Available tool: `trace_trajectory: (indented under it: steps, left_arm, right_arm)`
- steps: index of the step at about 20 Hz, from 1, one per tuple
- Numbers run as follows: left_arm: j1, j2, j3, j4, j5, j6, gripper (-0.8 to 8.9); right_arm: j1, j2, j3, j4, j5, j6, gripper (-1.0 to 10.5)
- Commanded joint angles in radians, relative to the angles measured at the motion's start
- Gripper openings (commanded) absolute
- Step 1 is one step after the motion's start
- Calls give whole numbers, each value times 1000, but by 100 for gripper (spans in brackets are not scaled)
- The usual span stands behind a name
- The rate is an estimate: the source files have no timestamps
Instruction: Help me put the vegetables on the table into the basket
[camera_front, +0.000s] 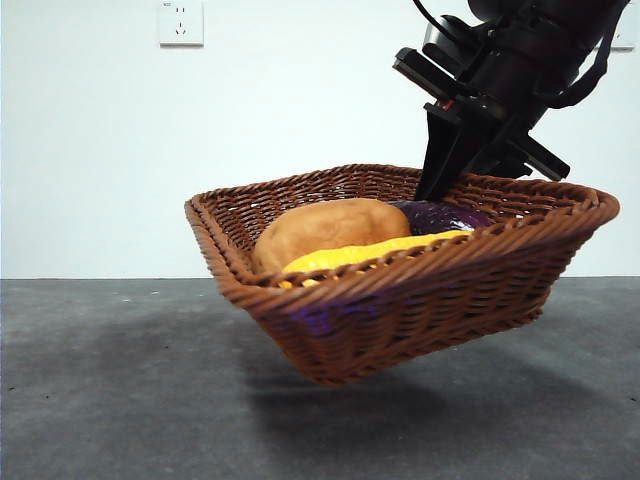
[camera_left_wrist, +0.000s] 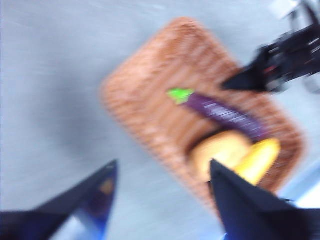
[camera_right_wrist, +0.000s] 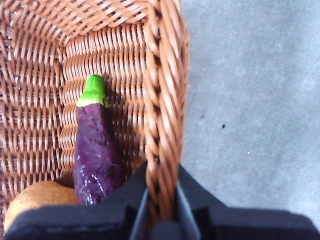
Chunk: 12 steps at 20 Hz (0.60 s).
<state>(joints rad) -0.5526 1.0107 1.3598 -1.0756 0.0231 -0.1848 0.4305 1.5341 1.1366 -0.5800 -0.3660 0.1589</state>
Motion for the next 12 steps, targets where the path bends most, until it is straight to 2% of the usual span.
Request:
trace_trajectory:
  steps: [1,4,7,8,12]
  left_arm:
    - [3,-63,-8,-40,-105,80,-8]
    - [3,-136,-8,-84,-195,116,-8]
    - [3,-176,-8,-173,-241,147,-8]
    - [3,-187,-8,-194,-258,150,-8]
    - [3,-225,-8,-187,-285,161,-8]
  right_arm:
    - [0,2,-3,33,-16,66,-8]
    - [-14,2,-3,107,-39,154,-8]
    - [-122,2,-3,122,-129,179,-8]
    - [-162,2,-3,108,-136,175,-8]
    - [-315,2,-3,6,-132,38,-8]
